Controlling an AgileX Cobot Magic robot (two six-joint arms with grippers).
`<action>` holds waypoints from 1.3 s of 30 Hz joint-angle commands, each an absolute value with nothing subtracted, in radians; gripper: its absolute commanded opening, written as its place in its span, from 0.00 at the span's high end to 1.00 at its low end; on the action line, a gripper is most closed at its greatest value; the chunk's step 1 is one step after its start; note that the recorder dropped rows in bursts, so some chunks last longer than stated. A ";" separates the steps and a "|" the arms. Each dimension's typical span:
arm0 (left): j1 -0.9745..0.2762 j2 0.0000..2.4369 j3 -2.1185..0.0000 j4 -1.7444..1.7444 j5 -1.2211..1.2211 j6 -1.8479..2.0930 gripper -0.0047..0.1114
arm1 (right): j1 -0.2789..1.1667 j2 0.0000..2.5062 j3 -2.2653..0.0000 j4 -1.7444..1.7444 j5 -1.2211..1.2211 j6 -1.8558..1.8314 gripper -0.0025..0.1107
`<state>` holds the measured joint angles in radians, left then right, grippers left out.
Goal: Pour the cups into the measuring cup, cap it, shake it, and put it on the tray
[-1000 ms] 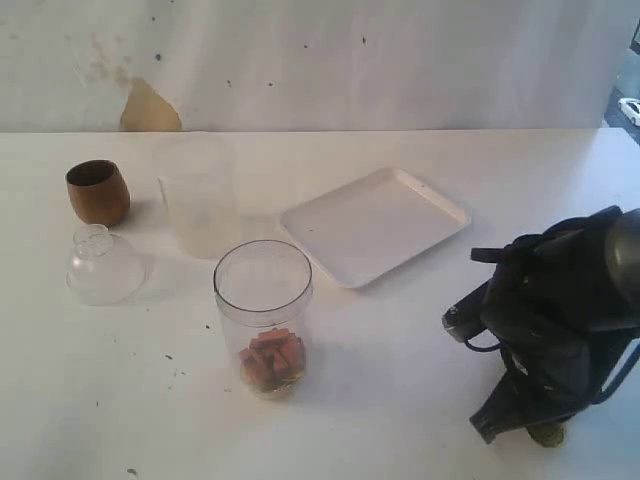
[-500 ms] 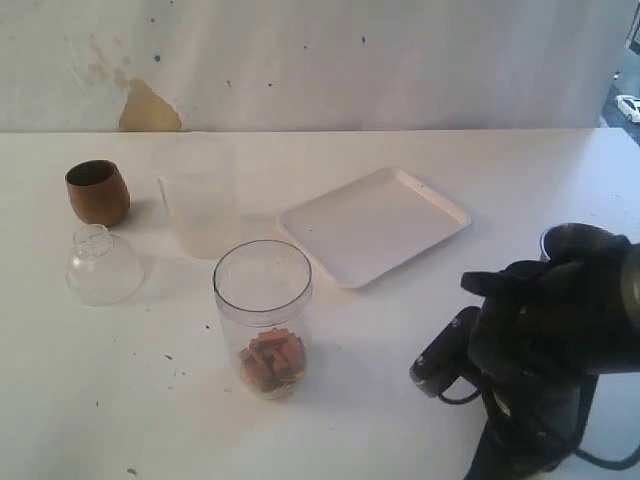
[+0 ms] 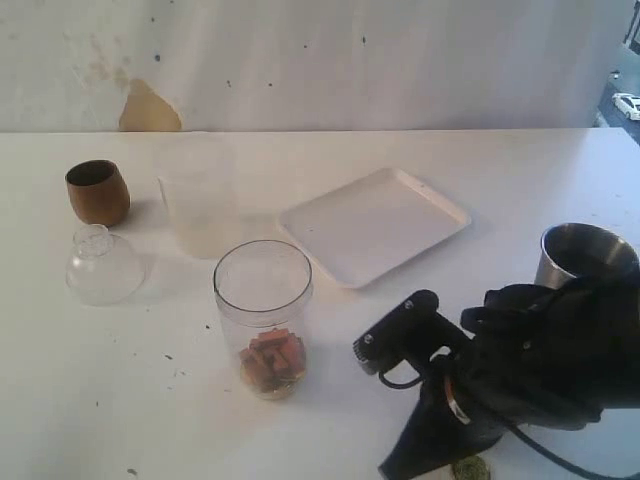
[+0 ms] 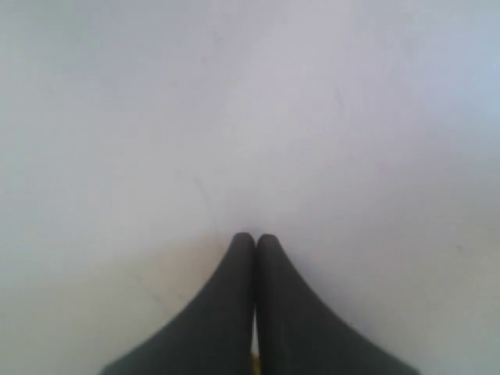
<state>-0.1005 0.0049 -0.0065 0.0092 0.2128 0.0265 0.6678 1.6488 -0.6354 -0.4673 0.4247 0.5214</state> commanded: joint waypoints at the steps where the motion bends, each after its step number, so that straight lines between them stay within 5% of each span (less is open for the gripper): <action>1: -0.106 0.000 0.000 0.000 0.204 0.024 0.96 | 0.640 1.668 -0.638 -0.454 0.354 0.554 0.98; 39: -0.106 0.000 0.000 0.000 0.204 0.024 0.96 | 0.691 1.447 -0.465 -0.147 0.623 0.431 0.98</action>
